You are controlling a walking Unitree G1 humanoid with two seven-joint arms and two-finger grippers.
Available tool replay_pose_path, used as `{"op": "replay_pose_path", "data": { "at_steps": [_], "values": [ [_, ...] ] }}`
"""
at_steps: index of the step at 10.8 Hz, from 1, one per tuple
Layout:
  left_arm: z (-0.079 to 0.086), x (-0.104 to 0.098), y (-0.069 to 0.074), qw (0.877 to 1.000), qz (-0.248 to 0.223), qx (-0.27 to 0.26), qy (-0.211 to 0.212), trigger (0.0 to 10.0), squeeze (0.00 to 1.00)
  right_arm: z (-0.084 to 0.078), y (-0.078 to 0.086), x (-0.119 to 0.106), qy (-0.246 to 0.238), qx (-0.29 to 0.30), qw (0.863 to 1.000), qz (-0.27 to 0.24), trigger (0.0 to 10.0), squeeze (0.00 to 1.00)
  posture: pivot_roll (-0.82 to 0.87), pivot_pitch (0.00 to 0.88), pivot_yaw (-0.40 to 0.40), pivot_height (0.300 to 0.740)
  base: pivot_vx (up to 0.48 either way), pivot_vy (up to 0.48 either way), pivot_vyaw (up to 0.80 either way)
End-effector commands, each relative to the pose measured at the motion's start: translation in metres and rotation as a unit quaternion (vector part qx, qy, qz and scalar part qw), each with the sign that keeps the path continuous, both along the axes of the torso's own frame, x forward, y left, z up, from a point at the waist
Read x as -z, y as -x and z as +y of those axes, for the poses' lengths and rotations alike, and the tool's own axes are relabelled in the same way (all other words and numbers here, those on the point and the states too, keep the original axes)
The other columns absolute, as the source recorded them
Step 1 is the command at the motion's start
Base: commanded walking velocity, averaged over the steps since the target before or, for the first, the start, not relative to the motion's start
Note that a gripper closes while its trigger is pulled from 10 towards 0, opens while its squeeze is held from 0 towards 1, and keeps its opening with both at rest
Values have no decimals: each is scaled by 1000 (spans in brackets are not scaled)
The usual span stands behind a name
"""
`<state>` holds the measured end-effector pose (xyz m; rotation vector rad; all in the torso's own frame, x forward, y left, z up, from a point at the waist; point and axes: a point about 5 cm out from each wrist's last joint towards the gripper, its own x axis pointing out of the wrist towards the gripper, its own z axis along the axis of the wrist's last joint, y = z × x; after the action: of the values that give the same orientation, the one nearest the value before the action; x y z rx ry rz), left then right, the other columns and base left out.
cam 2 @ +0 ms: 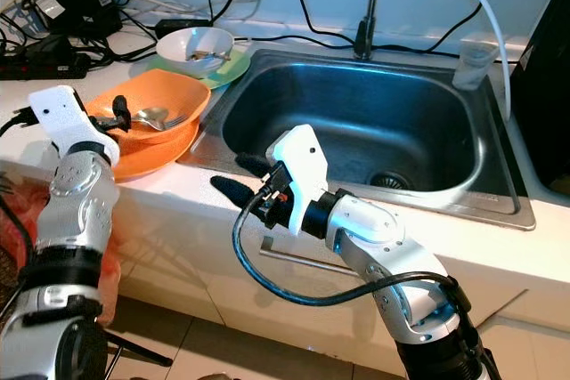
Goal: Kitchen organization
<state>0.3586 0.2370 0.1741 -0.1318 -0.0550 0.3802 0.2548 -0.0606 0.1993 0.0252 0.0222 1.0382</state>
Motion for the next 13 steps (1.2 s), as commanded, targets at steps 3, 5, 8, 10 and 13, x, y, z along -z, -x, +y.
{"op": "replay_pose_path", "data": {
  "at_steps": [3, 5, 8, 10, 13],
  "values": [
    [1, -6, -2, 1000, -15, -6, 11, 10000, 0, -1, 0, -5, -3, -27, 1000, -5, 10000, 0, -6, 0, 55, 740, 0, 0, 0],
    [-2, -4, -3, 1000, -17, 0, 16, 10000, 0, 1, 1, -3, 1, -31, 999, -7, 10000, 0, -5, 0, 53, 740, 0, 0, 0],
    [-2, -5, -6, 999, -17, 7, 29, 10000, 0, 1, 2, -2, 4, -28, 1000, -8, 10000, 0, -10, 0, 59, 740, 0, 0, 0],
    [-2, -2, -7, 999, -13, 9, 52, 8824, 0, 1, 2, -1, 6, -27, 1000, -9, 10000, 0, -14, 0, 62, 740, 0, 0, 0],
    [6, 3, -5, 997, -10, -3, 71, 0, 0, 1, 3, 0, 8, -25, 1000, -9, 10000, 0, -14, 0, 61, 740, 0, 0, 0]
  ]
}}
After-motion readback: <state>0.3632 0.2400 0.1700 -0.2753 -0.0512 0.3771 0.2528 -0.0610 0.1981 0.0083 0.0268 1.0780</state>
